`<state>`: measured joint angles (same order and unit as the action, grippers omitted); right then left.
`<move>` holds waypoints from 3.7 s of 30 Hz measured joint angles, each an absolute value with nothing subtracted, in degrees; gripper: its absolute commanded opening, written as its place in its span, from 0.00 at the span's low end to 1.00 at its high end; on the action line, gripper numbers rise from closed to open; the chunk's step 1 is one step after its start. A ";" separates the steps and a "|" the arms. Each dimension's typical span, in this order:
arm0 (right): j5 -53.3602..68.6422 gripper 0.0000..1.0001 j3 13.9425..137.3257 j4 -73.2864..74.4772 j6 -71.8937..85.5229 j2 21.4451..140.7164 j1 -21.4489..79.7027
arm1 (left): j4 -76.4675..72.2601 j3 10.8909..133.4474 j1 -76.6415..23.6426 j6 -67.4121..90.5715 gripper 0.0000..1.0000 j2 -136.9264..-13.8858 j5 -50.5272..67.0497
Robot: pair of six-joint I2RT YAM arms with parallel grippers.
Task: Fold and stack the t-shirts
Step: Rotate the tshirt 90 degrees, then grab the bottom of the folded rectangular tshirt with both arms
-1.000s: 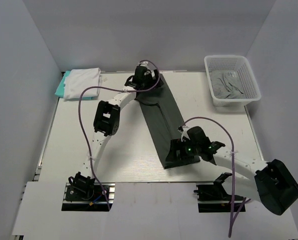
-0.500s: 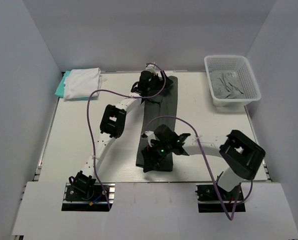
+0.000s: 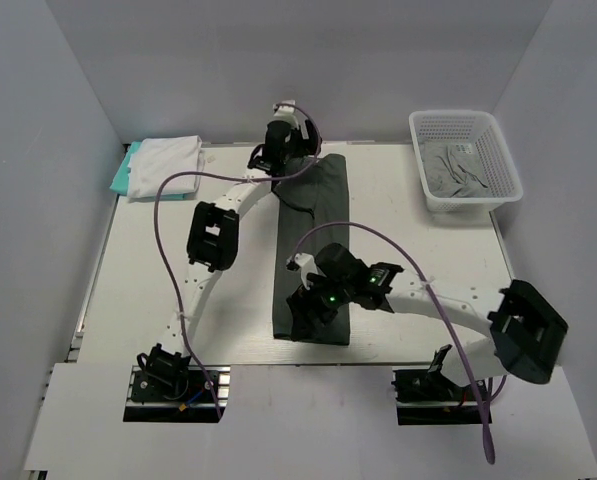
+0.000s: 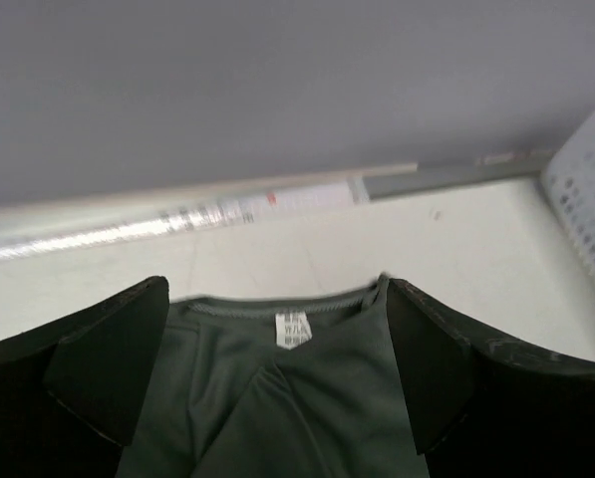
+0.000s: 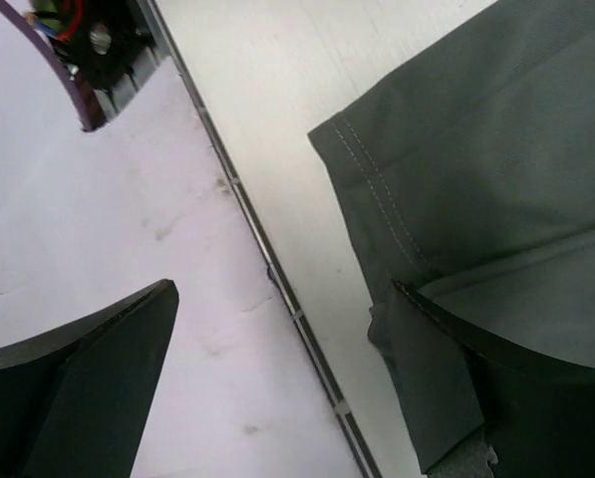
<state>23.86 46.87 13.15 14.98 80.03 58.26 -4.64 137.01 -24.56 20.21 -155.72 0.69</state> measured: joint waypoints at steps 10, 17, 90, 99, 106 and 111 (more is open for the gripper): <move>10.24 0.90 42.15 17.30 25.47 65.71 58.13 | 7.99 119.24 -24.45 19.20 1.00 -118.63 -6.68; 1.91 0.90 32.69 21.74 34.04 59.27 57.21 | 5.67 60.58 -25.69 31.66 1.00 -77.78 -3.25; -9.17 0.00 54.17 20.47 35.48 79.02 41.91 | 24.40 61.87 -44.29 44.77 0.00 -88.25 -9.23; -8.58 0.00 65.28 18.55 30.52 90.54 34.48 | 26.46 72.23 -37.69 43.20 0.00 -99.98 -13.43; -5.58 0.00 71.44 16.49 28.23 97.32 30.46 | 25.39 80.05 -34.81 40.23 0.00 -106.91 -11.57; -3.60 0.00 74.78 16.43 27.49 101.47 28.73 | 25.39 84.99 -33.08 39.03 0.00 -111.11 -9.67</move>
